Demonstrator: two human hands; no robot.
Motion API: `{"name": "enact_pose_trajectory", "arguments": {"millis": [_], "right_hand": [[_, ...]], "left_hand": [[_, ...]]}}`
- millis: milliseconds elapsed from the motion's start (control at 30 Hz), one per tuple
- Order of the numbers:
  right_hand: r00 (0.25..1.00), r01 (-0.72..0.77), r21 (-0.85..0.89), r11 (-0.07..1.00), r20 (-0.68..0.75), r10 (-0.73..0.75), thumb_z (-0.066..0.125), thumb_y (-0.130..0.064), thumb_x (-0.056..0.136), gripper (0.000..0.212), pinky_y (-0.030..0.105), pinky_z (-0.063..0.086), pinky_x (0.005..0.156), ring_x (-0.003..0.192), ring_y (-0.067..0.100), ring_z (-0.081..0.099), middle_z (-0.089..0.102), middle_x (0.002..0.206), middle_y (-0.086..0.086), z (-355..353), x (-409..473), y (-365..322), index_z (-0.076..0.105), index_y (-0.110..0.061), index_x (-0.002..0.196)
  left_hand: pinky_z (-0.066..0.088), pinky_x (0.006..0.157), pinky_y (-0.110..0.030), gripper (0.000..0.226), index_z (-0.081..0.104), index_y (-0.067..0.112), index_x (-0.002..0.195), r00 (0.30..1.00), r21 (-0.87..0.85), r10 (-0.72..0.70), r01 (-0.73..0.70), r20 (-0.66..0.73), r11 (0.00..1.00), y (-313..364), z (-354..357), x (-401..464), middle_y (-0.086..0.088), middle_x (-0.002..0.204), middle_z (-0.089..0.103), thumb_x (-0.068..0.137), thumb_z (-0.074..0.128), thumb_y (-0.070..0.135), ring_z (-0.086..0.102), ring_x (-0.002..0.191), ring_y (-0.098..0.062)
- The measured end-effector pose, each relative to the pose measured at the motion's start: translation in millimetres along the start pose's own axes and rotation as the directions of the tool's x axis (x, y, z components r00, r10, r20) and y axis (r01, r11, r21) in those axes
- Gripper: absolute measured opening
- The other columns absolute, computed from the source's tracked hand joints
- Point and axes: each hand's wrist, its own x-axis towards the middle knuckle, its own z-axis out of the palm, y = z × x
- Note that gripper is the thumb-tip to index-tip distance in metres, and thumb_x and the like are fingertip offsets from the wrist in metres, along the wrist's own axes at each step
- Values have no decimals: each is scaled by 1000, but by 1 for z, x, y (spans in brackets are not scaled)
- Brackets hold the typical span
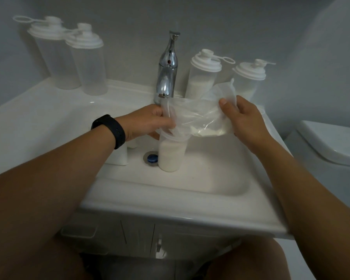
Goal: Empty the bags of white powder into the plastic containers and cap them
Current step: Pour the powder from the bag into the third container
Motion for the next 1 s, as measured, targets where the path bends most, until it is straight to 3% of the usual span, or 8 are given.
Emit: {"name": "enact_pose_trajectory", "arguments": {"millis": [67, 133, 300, 433, 600, 733, 900, 1000], "right_hand": [[998, 55, 19, 998, -33, -55, 61, -54, 95, 58, 38, 46, 66, 72, 16, 55, 62, 83, 18, 1, -1, -2, 56, 3, 91], [992, 91, 45, 995, -88, -87, 64, -45, 98, 52, 30, 38, 62, 67, 12, 45, 49, 73, 6, 0, -1, -4, 48, 2, 81], [982, 112, -23, 993, -150, -114, 63, -47, 98, 56, 30, 34, 60, 67, 11, 42, 46, 73, 2, -3, 3, -2, 48, 5, 84], [987, 100, -252, 963, -100, -129, 53, -53, 101, 54, 22, 31, 55, 58, 9, 37, 44, 64, -4, -7, 7, 5, 42, -9, 71], [991, 78, -304, 950, -82, -108, 50, -52, 103, 51, 29, 33, 59, 59, 11, 39, 44, 64, -3, -8, 9, 8, 42, -14, 70], [993, 74, -247, 966, -73, -95, 51, -52, 103, 47, 23, 36, 60, 62, 9, 45, 51, 68, -5, -9, 9, 8, 49, -14, 74], [992, 82, -14, 997, -96, -83, 63, -44, 99, 23, 35, 49, 69, 66, 8, 53, 59, 69, -17, -7, 11, 12, 64, -28, 83], [990, 110, 31, 993, -96, -107, 62, -33, 101, 15, 34, 50, 73, 70, 4, 55, 62, 72, -24, -7, 11, 12, 65, -36, 87]], "left_hand": [[54, 63, -16, 22, 72, 20, 89, 1000, -13, 4, -4, 14, 1000, 0, -1, -1, 14, 77, 76, 100, 57, 7, 70, 74, 2], [55, 64, -17, 22, 72, 21, 91, 1000, -14, 10, -10, 22, 1000, 1, -1, -1, 14, 80, 76, 100, 57, 7, 70, 76, 2], [58, 69, -22, 21, 72, 20, 96, 1000, -37, 6, -6, 13, 999, -2, -3, 2, 10, 86, 77, 100, 56, 7, 71, 82, -2], [58, 69, -23, 17, 73, 13, 99, 1000, -42, 3, -4, -17, 999, -4, -4, 4, 5, 91, 77, 99, 57, 8, 72, 84, -6], [61, 77, -29, 19, 70, -1, 113, 999, -62, -10, 8, -35, 998, -8, -6, 8, -4, 99, 76, 99, 59, 8, 72, 90, -13], [62, 78, -29, 24, 68, -1, 118, 999, -97, -14, 10, -39, 995, -9, -8, 9, -7, 104, 77, 98, 61, 9, 74, 90, -11], [63, 78, -31, 21, 67, 0, 117, 999, -159, -32, 26, -39, 987, -12, -11, 9, -5, 101, 77, 99, 59, 7, 74, 89, -14], [63, 76, -30, 15, 70, 9, 109, 999, -190, -32, 27, -22, 981, -14, -11, 10, -1, 94, 78, 98, 59, 6, 74, 88, -13]]}}
